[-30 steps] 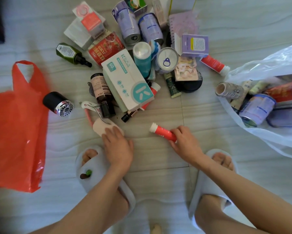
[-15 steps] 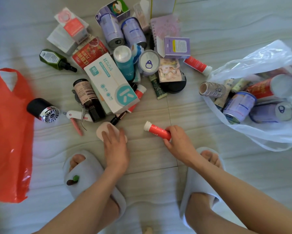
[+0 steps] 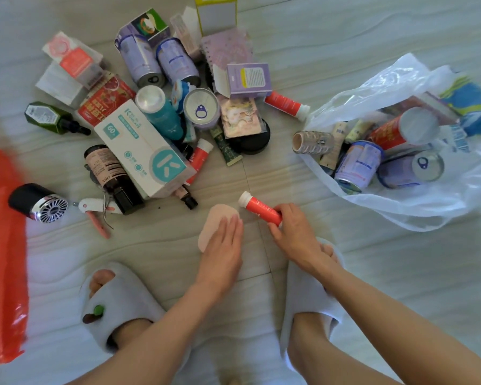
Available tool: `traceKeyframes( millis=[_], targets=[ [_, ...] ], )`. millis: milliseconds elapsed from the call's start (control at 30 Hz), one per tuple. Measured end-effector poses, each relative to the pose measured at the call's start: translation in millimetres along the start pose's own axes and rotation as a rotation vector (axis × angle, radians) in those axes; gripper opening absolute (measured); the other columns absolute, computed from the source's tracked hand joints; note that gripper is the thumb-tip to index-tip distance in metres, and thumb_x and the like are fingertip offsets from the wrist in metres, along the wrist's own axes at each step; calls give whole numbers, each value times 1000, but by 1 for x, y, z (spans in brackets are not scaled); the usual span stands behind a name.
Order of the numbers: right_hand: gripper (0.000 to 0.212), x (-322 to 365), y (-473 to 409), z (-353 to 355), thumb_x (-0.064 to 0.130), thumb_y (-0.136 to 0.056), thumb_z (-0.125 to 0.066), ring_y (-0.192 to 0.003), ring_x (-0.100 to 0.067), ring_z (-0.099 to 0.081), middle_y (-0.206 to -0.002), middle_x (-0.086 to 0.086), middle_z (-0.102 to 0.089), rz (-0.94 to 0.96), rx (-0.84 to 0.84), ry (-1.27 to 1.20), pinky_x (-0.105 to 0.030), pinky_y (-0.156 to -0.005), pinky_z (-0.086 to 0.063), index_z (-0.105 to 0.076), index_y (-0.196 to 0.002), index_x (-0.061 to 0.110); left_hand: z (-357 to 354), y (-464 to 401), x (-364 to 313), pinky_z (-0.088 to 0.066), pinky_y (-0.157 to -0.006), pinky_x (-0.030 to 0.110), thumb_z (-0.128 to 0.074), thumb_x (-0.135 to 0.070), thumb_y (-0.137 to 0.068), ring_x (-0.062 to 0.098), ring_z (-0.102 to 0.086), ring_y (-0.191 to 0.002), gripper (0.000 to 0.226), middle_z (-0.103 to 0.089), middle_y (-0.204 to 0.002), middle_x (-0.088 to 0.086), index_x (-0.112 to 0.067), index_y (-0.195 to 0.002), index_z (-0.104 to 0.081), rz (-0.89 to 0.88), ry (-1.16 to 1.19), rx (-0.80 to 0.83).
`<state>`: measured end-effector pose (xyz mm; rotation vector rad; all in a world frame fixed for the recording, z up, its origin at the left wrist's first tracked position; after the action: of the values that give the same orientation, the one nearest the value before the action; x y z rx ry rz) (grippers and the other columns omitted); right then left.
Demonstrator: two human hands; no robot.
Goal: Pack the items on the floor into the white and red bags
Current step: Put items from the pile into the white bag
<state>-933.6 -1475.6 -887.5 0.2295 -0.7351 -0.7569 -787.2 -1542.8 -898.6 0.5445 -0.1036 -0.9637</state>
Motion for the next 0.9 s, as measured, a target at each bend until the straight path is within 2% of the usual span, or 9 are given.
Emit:
traceKeyframes(
  millis=[100, 200, 367, 433, 533, 600, 700, 800, 900],
  targets=[
    [28, -10, 3, 5, 15, -84, -61, -98, -30, -51, -105, -17, -56, -39, -33, -31, -28, -81, -35, -56, -107, 0, 16, -7, -10, -46, -92, 46, -86, -20, -40, 32, -53, -120, 92, -55, -131, 14, -1, -124, -55, -52, 45, -39],
    [26, -20, 6, 9, 14, -83, -63, -95, -30, -51, -101, -17, -57, -65, -70, -63, -27, -77, -34, -57, -104, 0, 19, -11, -5, -28, -108, 50, -75, -17, -68, 39, -24, -138, 88, -24, -150, 20, -8, -142, -29, 65, 94, -16],
    [28, -30, 8, 15, 14, -82, -63, -94, -29, -53, -102, -15, -58, -81, -122, -99, -22, -75, -31, -58, -106, 2, 13, -18, 2, -39, -99, 51, -80, -6, -59, 49, -36, -127, 87, -33, -139, 34, -10, -133, -35, 154, 168, -48],
    [28, -31, 8, 22, 14, -82, -63, -92, -28, -55, -103, -15, -59, -130, -184, -171, -18, -70, -29, -58, -108, 2, 15, -20, -1, -35, -104, 49, -73, -3, -67, 48, -27, -133, 81, -24, -145, 33, -12, -138, -37, 176, 202, -79],
    [26, -32, 11, 39, 12, -81, -66, -85, -22, -54, -99, -15, -61, -175, -342, -283, -13, -68, -28, -61, -104, 2, 17, -19, -4, -30, -108, 45, -58, -12, -85, 41, -9, -138, 77, 3, -153, 21, -31, -146, -16, 251, 232, -7],
    [23, -33, 16, 54, 12, -80, -67, -82, -14, -49, -96, -12, -62, -190, -461, -357, -11, -69, -29, -63, -101, 4, 24, -16, -3, -37, -101, 46, -54, -15, -88, 41, -17, -132, 75, 9, -152, 16, -41, -144, -11, 305, 260, 7],
    [23, -38, 25, 80, 13, -80, -69, -81, -12, -49, -91, -4, -58, -234, -640, -454, -7, -67, -31, -64, -101, 5, 36, -16, -7, -34, -101, 45, -56, -15, -88, 39, -28, -124, 71, 1, -151, 19, -37, -144, -18, 269, 265, 8],
    [24, -48, 30, 109, 19, -81, -68, -77, -13, -51, -88, -3, -57, -306, -796, -557, 0, -65, -35, -64, -102, 8, 50, -25, -19, -36, -99, 47, -63, -14, -80, 45, -37, -118, 66, -26, -143, 26, -23, -140, -37, 134, 312, -102],
    [21, -69, 30, 130, 26, -83, -65, -82, -15, -57, -89, 2, -60, -441, -883, -685, -9, -72, -42, -64, -101, 15, 66, -39, -44, -41, -95, 46, -59, -23, -77, 46, -45, -113, 59, -39, -134, 28, -26, -133, -40, -5, 441, -211]
  ],
)
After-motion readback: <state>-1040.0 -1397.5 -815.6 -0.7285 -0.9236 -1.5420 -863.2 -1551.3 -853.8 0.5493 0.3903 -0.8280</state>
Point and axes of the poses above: each hand's wrist, its own y-axis away from the middle knuckle, its own z-axis out of the back of the hand, x = y × z, the point moved 4 cm from there along -y, towards the middle knuckle
